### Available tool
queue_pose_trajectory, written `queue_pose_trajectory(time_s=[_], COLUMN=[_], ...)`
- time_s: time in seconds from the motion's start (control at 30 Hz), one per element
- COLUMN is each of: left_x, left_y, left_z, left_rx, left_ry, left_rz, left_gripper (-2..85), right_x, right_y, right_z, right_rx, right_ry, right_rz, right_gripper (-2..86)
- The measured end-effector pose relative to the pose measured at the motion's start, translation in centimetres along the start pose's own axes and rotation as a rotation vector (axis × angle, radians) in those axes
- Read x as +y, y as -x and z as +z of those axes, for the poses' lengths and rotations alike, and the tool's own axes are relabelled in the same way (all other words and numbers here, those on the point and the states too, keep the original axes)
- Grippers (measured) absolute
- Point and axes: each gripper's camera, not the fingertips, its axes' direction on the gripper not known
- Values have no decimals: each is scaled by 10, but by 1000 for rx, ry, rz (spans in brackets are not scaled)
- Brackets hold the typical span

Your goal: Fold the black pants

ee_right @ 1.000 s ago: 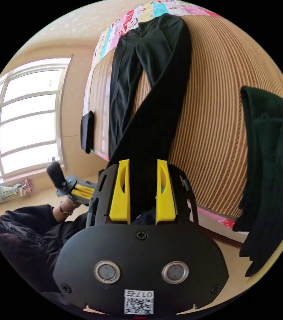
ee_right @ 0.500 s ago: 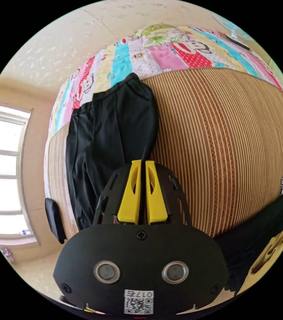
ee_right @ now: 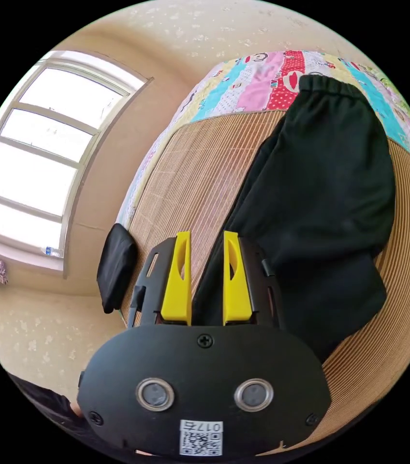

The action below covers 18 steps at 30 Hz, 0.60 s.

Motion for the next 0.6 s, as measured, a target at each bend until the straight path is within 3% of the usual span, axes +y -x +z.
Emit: queue_pose_trajectory(time_s=[0.2, 0.33, 0.47, 0.6], left_x=[-35, -92, -153, -149], left_y=[6, -11, -40, -41], left_z=[-40, -37, 1, 19], left_rx=[-47, -49, -116, -203], left_ry=[-138, -130, 18, 60], left_rz=[85, 221, 373, 385], left_gripper=[92, 101, 102, 52], right_x=[185, 296, 330, 341], right_y=[-40, -72, -79, -67], right_z=[-56, -64, -43, -51], right_rx=[137, -22, -226, -230], right_ry=[46, 132, 204, 246], right_rz=[77, 248, 246, 166], right_gripper=[121, 129, 86, 50])
